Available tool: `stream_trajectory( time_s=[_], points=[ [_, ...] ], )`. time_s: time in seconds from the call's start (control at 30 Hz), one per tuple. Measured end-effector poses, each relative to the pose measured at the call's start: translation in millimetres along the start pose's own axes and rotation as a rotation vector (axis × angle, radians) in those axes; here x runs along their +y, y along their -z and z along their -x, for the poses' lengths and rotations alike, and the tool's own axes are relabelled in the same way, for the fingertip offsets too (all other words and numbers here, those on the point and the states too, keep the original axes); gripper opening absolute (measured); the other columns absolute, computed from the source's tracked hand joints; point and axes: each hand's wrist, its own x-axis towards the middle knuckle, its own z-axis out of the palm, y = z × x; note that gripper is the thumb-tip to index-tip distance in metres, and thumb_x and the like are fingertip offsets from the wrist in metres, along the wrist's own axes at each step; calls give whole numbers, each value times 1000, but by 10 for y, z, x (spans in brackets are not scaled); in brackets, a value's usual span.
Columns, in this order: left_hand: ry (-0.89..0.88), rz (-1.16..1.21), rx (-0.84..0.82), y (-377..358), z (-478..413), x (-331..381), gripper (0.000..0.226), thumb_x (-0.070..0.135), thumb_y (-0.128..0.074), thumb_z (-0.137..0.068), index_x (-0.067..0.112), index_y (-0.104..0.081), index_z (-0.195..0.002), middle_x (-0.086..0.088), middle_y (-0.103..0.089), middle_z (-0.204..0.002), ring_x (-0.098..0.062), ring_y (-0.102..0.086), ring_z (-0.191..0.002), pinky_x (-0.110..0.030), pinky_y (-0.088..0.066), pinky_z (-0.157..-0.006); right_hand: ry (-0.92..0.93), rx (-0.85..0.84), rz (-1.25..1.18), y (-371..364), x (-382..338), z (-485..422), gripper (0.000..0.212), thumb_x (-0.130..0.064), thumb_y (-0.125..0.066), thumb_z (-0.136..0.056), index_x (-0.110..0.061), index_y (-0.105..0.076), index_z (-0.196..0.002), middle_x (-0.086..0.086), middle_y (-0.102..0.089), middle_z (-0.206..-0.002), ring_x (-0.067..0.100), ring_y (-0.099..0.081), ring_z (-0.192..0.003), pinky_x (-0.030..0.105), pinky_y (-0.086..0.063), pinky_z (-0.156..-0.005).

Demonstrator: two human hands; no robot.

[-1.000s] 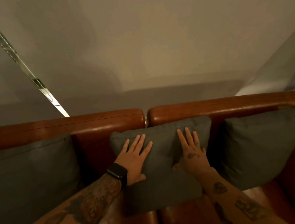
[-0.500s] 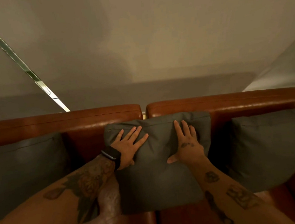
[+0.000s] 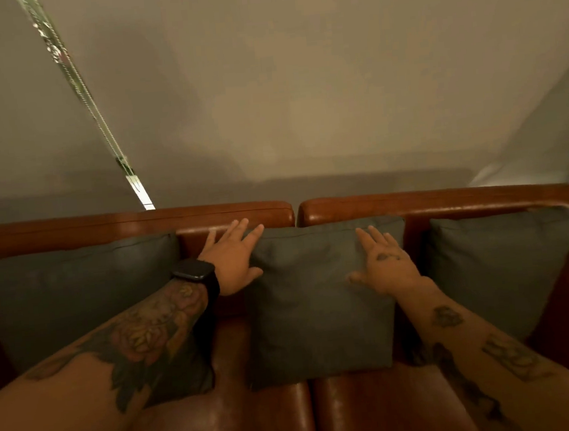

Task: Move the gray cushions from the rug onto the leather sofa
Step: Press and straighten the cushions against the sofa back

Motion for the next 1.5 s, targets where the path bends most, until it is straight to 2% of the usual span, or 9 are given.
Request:
stream_trajectory(
  time_s=[0.1,0.33,0.5,0.67,0.87,1.07,1.3,1.5],
  points=[
    [39,85,59,14,531,-7,86,48,-57,-90,30,-3,-155,-3,0,-166,-22,3,-152,-53,-2,-119,2,29,-37,37,-86,438,102,-52,-70,-86,-29,-4,-160,-2,-1,-170,29,-3,-155,47,-13,-124],
    [74,163,75,-219,1409,62,85,51,-57,-90,31,-6,-155,-3,-5,-166,-23,1,-152,-54,-1,-120,21,17,-116,-63,-126,1381,93,-51,-65,-91,-28,-7,-161,-1,-4,-170,26,-5,-155,48,-17,-124],
    [26,203,105,-188,1700,340,83,53,-57,-89,31,-11,-154,-2,-13,-165,-23,-5,-151,-55,-3,-120,3,10,-137,-17,152,1929,90,-51,-62,-93,-28,-7,-161,-1,-4,-170,26,-7,-155,45,-16,-124],
    [-38,189,144,-20,1674,657,81,53,-57,-89,31,-12,-154,-2,-16,-164,-24,-9,-151,-57,-6,-120,-48,32,-177,115,537,2084,91,-50,-63,-93,-29,-6,-161,-1,-4,-170,26,-8,-155,47,-20,-123],
    [-107,127,131,19,1229,1391,81,54,-56,-89,29,-15,-154,-4,-20,-163,-26,-14,-150,-58,-11,-118,-64,86,-222,235,1277,1973,92,-50,-65,-91,-29,-9,-161,1,-8,-170,26,-11,-154,44,-21,-122],
    [-148,108,132,-167,419,2430,80,50,-57,-90,29,-14,-154,-3,-19,-163,-24,-12,-151,-55,-10,-119,-89,85,-270,411,2380,1446,90,-47,-66,-91,-29,-11,-160,4,-12,-169,29,-15,-153,44,-22,-121],
    [-160,64,-37,-578,-681,3721,89,46,-58,-90,34,2,-155,-1,6,-166,-22,7,-151,-50,-2,-120,-182,-22,-276,594,3767,585,93,-38,-70,-91,-30,-9,-160,3,-5,-170,30,-9,-154,45,-22,-122],
    [-186,-38,-97,-704,-1433,4313,98,47,-59,-89,33,13,-153,-2,21,-163,-22,17,-149,-49,1,-121,-149,-6,-198,692,4332,-55,110,-37,-77,-84,-35,3,-159,-1,10,-170,28,4,-155,50,-23,-121]
  ],
)
